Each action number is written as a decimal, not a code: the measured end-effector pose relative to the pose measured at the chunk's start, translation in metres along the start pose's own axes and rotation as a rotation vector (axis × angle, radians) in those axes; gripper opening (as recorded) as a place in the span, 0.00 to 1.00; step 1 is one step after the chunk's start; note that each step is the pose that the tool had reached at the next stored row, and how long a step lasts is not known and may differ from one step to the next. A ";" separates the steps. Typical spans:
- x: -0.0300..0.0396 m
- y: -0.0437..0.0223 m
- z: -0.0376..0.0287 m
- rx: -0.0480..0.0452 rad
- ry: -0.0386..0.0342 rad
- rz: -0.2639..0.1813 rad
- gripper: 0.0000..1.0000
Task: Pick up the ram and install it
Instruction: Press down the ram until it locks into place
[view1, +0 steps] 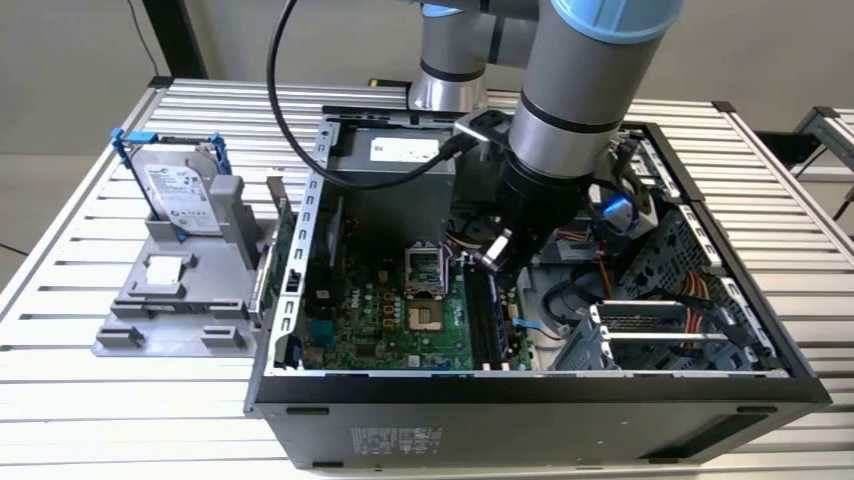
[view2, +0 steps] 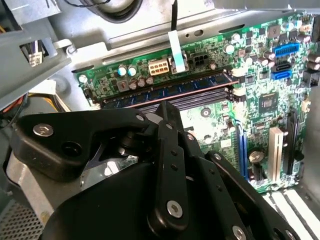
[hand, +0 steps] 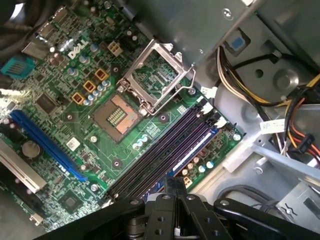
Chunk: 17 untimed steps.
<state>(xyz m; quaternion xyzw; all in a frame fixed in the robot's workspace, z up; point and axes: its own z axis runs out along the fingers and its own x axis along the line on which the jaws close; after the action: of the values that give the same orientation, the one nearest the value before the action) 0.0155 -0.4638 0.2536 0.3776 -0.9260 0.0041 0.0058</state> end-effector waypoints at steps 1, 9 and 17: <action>0.0000 0.0000 0.0000 0.0001 -0.0001 -0.010 0.00; 0.0000 0.0000 -0.0001 0.0007 -0.0001 -0.042 0.00; 0.0000 0.0000 0.0000 0.0006 -0.0001 -0.043 0.00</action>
<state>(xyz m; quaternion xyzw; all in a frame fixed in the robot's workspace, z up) 0.0155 -0.4638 0.2536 0.3976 -0.9175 0.0043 0.0057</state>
